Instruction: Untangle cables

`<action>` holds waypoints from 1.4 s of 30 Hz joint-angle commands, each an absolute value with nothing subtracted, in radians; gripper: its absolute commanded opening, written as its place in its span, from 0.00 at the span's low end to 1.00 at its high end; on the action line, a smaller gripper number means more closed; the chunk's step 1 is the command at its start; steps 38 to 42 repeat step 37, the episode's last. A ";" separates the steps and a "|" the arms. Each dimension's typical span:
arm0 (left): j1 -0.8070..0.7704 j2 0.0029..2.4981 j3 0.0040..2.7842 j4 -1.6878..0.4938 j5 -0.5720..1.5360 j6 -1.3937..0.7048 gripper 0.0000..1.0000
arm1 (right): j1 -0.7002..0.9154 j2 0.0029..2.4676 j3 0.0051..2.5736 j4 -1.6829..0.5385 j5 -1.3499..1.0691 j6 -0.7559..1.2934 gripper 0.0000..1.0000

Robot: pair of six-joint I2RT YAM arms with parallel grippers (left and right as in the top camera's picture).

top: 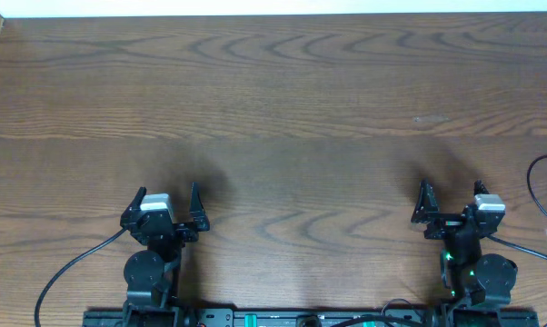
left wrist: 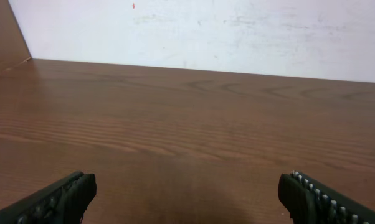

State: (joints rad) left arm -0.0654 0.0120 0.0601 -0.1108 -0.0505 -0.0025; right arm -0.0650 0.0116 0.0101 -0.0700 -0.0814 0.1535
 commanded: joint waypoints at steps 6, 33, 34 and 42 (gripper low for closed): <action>-0.059 0.004 0.030 -0.124 -0.045 0.004 0.99 | -0.059 0.006 0.006 -0.071 -0.084 0.168 0.99; -0.059 0.004 0.030 -0.124 -0.045 0.004 0.98 | -0.059 0.006 0.006 -0.071 -0.084 0.167 0.99; -0.059 0.004 0.030 -0.124 -0.045 0.004 0.99 | -0.059 0.006 0.006 -0.071 -0.084 0.168 0.99; -0.059 0.004 0.030 -0.124 -0.045 0.004 0.99 | -0.059 0.006 0.006 -0.071 -0.084 0.168 0.99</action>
